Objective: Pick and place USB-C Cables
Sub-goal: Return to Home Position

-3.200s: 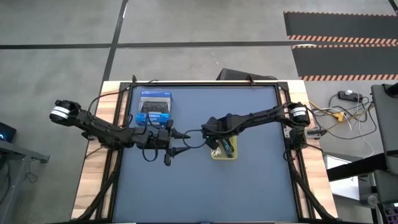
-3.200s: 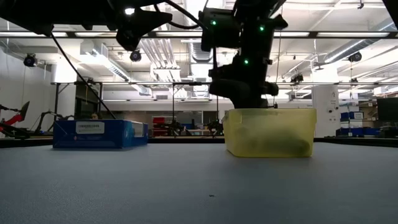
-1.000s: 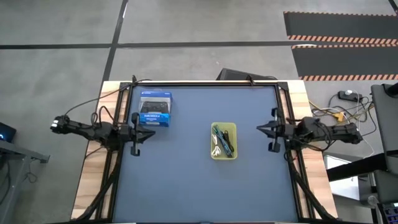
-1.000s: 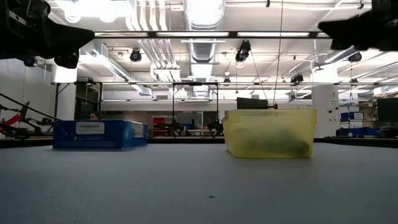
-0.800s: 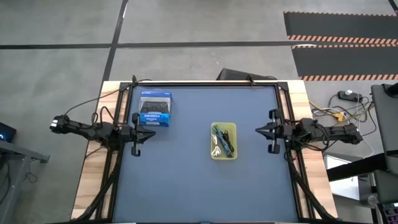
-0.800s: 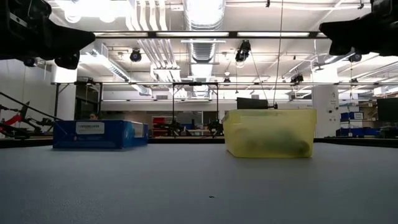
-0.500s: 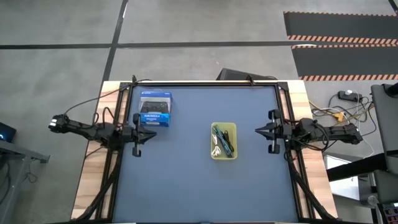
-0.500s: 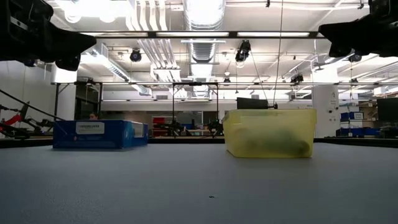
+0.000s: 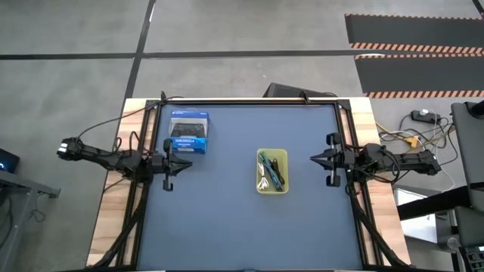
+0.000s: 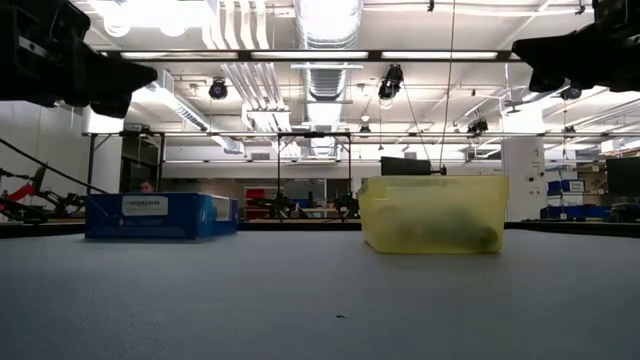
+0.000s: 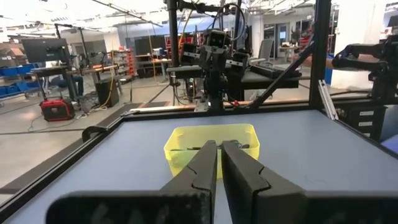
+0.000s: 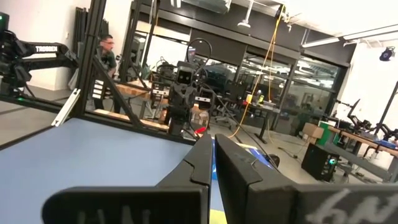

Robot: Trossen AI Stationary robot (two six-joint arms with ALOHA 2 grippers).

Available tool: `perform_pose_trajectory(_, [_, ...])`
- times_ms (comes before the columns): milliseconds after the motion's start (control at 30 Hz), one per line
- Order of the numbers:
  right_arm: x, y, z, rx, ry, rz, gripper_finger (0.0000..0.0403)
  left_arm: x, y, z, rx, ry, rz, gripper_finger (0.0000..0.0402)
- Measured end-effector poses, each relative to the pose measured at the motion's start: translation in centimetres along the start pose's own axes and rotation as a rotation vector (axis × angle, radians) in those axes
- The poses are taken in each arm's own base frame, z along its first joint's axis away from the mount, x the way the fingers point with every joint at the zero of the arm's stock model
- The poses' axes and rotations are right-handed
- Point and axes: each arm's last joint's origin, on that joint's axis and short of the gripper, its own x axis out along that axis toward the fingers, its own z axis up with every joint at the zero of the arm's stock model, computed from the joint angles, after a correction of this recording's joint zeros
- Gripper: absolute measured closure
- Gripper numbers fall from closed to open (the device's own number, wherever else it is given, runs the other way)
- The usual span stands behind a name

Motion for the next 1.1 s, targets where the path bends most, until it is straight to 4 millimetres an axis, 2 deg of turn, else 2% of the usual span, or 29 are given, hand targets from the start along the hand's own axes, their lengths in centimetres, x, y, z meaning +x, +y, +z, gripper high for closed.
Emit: perform_pose_trajectory(1100, [0.00,0.02,-0.07,-0.001,0.004,0.000,0.0394,0.41,-0.20,-0.64,0.023,0.067,-0.006,0.0393])
